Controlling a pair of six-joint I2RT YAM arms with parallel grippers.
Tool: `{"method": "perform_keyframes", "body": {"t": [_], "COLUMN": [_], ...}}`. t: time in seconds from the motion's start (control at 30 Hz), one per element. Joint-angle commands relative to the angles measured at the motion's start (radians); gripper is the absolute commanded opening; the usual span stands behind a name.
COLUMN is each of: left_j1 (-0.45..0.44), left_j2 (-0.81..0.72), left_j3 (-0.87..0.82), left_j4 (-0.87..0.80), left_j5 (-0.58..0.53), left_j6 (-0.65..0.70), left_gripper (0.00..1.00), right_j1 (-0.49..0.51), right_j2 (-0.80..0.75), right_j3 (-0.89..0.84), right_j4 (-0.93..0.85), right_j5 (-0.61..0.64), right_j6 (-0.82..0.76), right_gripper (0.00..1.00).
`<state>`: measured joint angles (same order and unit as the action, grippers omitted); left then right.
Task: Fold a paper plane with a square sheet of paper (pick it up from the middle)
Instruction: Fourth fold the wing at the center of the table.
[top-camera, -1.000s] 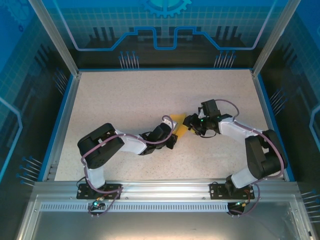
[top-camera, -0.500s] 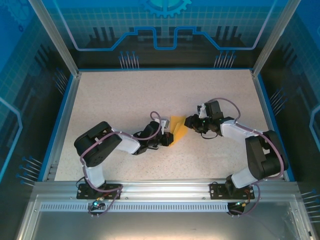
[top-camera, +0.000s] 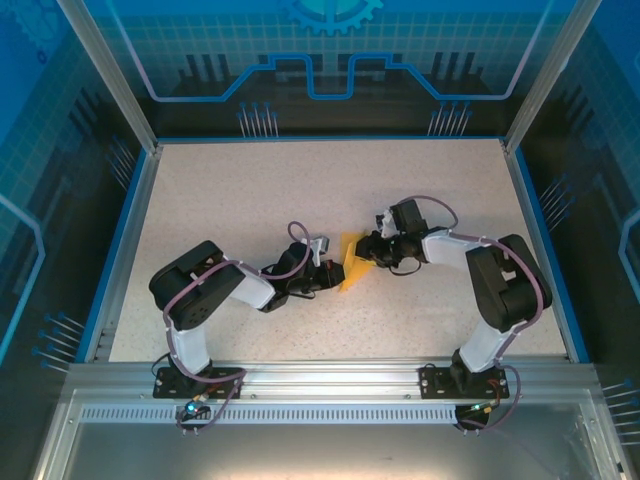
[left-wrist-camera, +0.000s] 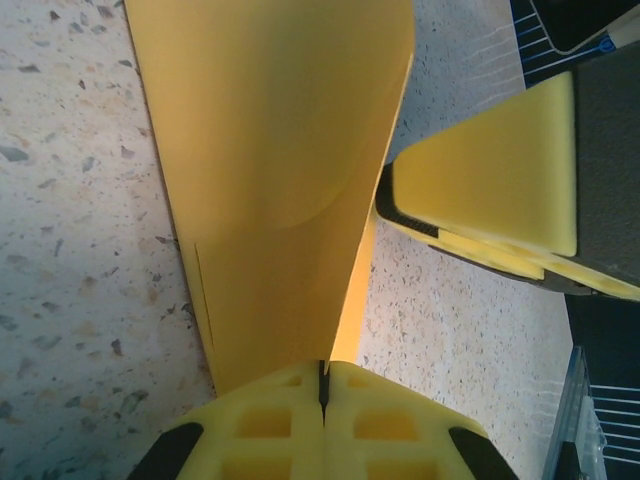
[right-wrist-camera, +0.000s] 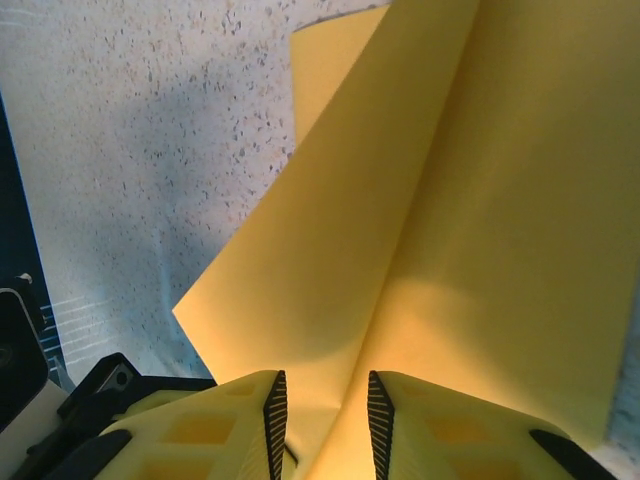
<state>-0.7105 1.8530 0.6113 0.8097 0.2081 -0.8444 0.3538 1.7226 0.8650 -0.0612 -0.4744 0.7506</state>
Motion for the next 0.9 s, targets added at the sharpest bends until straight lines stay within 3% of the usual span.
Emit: {"method": "perform_keyframes", "body": {"t": [0.0, 0.37, 0.6, 0.87], "left_j1": [0.007, 0.009, 0.007, 0.011], "left_j2": [0.023, 0.023, 0.019, -0.015], "left_j3": [-0.018, -0.017, -0.016, -0.012], "left_j4": [0.030, 0.010, -0.005, -0.056], "left_j5": [0.022, 0.018, 0.019, 0.017], "left_j6": [-0.023, -0.017, -0.013, -0.009], "left_gripper": [0.04, 0.05, 0.08, 0.23], "right_j1": [0.014, 0.019, 0.022, 0.023], "right_j2": [0.035, 0.096, 0.116, 0.131], "right_j3": [0.048, 0.075, 0.074, 0.069], "right_j4": [-0.045, -0.079, -0.083, -0.104], "right_j5": [0.009, 0.026, 0.031, 0.050], "right_j6": [-0.005, 0.023, 0.039, 0.043], "right_gripper": [0.31, 0.30, 0.37, 0.43]}}
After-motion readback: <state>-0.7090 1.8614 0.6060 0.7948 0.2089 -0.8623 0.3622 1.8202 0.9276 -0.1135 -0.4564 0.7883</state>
